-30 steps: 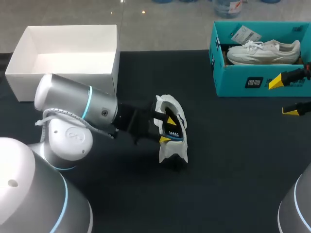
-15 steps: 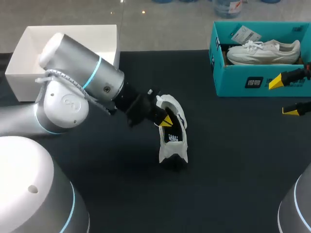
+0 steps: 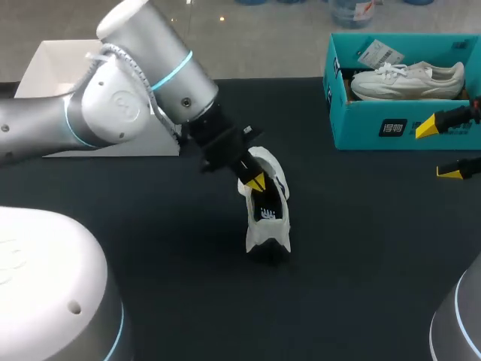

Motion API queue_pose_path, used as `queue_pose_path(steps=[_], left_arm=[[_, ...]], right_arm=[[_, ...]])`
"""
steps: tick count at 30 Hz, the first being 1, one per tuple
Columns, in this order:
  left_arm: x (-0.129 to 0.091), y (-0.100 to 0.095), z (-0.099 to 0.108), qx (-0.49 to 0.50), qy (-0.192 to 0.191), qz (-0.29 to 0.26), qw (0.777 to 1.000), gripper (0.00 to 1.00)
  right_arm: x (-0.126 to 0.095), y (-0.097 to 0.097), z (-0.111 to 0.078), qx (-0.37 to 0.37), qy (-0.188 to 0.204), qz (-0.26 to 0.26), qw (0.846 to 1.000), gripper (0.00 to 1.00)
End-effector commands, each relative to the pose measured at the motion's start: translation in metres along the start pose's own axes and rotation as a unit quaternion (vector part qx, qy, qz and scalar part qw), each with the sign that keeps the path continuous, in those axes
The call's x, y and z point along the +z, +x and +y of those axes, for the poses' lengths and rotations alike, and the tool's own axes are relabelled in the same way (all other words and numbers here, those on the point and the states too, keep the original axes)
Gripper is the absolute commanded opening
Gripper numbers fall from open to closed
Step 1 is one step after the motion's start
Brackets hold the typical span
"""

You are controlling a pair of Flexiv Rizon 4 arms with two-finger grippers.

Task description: Take the shoe out of the shoebox, open the shoe tongue, remove and reinsert the insole, then place the shoe into the shoebox

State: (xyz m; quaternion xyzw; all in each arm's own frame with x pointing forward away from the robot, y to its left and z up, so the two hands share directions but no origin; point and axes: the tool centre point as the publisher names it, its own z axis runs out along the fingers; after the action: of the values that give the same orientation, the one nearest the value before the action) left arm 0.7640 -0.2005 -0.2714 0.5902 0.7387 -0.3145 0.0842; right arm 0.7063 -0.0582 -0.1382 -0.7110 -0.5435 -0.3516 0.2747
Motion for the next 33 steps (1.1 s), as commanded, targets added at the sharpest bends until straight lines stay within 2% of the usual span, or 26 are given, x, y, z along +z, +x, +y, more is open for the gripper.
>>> queue_pose_path(steps=[1, 2, 3, 5, 8, 14, 17, 21, 33], left_arm=[[0.009, -0.006, 0.006, -0.011, -0.021, 0.079, 0.997, 0.00], [0.015, -0.005, 0.008, -0.006, -0.036, 0.102, 0.994, 0.00], [0.018, -0.006, 0.009, -0.012, -0.026, 0.111, 0.993, 0.00], [0.026, -0.005, 0.014, 0.001, -0.043, 0.145, 0.989, 0.00], [0.036, -0.006, 0.019, 0.002, -0.054, 0.165, 0.985, 0.00], [0.052, 0.000, 0.024, 0.025, -0.036, 0.199, 0.979, 0.00], [0.058, 0.007, 0.028, 0.035, -0.041, 0.220, 0.974, 0.00], [0.065, 0.017, 0.032, 0.044, -0.019, 0.227, 0.973, 0.00], [0.097, 0.046, 0.035, 0.035, -0.010, 0.245, 0.969, 0.00]], right_arm=[[0.001, 0.000, -0.001, 0.000, -0.001, -0.001, 1.000, 1.00], [0.001, 0.000, -0.001, 0.000, -0.001, -0.001, 1.000, 1.00], [0.001, 0.000, -0.001, 0.000, -0.001, -0.001, 1.000, 1.00], [0.001, 0.000, -0.001, 0.000, -0.001, -0.001, 1.000, 1.00], [0.001, 0.000, -0.001, 0.000, -0.001, -0.001, 1.000, 1.00], [0.001, 0.000, -0.001, 0.000, -0.001, -0.001, 1.000, 1.00], [0.001, 0.000, -0.001, 0.000, -0.001, -0.001, 1.000, 1.00], [0.001, 0.000, -0.001, 0.000, -0.001, -0.001, 1.000, 1.00], [0.001, 0.000, -0.001, 0.000, -0.001, -0.001, 1.000, 1.00]])
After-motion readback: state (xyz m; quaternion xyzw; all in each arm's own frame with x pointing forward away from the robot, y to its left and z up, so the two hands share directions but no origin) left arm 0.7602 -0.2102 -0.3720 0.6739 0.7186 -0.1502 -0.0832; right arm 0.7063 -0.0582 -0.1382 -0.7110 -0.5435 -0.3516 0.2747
